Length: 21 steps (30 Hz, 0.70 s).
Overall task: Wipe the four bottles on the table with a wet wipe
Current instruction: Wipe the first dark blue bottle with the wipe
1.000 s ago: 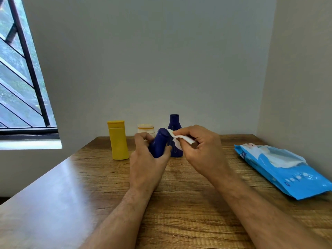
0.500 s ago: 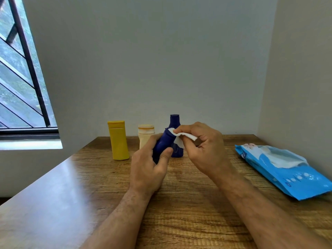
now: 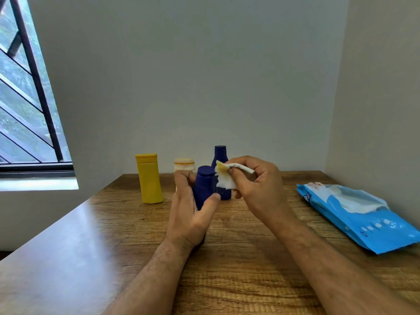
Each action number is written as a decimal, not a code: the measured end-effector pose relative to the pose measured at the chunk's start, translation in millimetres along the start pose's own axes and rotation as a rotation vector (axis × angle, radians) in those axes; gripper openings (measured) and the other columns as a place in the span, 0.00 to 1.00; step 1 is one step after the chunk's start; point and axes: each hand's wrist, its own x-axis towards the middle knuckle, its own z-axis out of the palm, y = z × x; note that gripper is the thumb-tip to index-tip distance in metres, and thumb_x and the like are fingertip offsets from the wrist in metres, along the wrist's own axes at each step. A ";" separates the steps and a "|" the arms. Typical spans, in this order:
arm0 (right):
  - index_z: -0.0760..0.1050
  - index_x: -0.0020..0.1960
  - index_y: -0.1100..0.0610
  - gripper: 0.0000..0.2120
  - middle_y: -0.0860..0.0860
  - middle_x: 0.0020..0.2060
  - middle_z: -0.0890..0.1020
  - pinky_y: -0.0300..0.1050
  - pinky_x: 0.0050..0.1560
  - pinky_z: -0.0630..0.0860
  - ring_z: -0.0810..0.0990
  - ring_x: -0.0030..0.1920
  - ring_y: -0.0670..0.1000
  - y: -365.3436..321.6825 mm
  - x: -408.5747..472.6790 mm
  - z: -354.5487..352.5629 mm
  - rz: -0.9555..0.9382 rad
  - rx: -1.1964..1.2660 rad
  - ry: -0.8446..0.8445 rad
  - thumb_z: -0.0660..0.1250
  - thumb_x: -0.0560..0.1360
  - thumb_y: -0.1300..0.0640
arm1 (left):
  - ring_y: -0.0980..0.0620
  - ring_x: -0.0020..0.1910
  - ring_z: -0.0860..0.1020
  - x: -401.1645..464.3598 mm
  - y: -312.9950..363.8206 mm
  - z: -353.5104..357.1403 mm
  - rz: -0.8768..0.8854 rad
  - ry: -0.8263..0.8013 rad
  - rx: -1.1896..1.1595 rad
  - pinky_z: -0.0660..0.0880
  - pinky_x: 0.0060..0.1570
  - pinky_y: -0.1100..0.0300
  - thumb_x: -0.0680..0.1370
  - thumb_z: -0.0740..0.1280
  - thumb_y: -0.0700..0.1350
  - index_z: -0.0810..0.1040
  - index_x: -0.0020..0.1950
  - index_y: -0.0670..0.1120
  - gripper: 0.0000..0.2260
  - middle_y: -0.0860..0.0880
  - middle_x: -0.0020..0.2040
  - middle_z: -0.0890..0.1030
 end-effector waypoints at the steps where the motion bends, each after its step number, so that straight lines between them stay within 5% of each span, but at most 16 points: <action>1: 0.82 0.51 0.50 0.07 0.44 0.42 0.84 0.34 0.34 0.77 0.83 0.38 0.44 -0.4 0.9 -0.2 0.027 0.029 0.035 0.68 0.78 0.60 | 0.57 0.38 0.74 -0.2 -0.2 -0.5 -0.015 -0.002 -0.028 0.72 0.39 0.65 0.72 0.66 0.54 0.64 0.53 0.56 0.15 0.61 0.42 0.74; 7: 0.83 0.51 0.50 0.06 0.42 0.41 0.84 0.38 0.34 0.80 0.83 0.41 0.45 0.5 0.4 -0.6 0.042 -0.011 0.085 0.69 0.77 0.58 | 0.44 0.43 0.79 0.9 -4.8 1.6 -0.117 0.014 -0.109 0.78 0.45 0.41 0.75 0.62 0.56 0.69 0.57 0.52 0.14 0.48 0.47 0.80; 14: 0.84 0.52 0.50 0.06 0.46 0.40 0.84 0.38 0.31 0.78 0.83 0.37 0.48 7.3 -1.5 8.5 0.326 -0.110 -0.153 0.69 0.78 0.53 | 0.49 0.48 0.81 2.6 -3.8 4.7 -0.164 -0.070 -0.080 0.82 0.46 0.50 0.78 0.63 0.58 0.69 0.61 0.55 0.14 0.49 0.53 0.80; 18: 0.82 0.54 0.55 0.08 0.53 0.45 0.84 0.43 0.33 0.81 0.84 0.38 0.51 4.2 0.0 9.5 0.441 0.118 -0.170 0.69 0.78 0.55 | 0.61 0.53 0.77 2.5 -2.2 6.5 -0.175 -0.076 0.068 0.73 0.50 0.72 0.77 0.70 0.55 0.63 0.64 0.55 0.21 0.52 0.57 0.77; 21: 0.82 0.52 0.58 0.07 0.57 0.45 0.84 0.45 0.33 0.81 0.83 0.38 0.54 3.3 1.3 7.0 0.450 0.214 -0.177 0.70 0.77 0.57 | 0.69 0.55 0.73 4.7 -0.3 4.2 -0.151 -0.013 0.163 0.68 0.51 0.78 0.68 0.78 0.56 0.61 0.63 0.56 0.32 0.59 0.57 0.73</action>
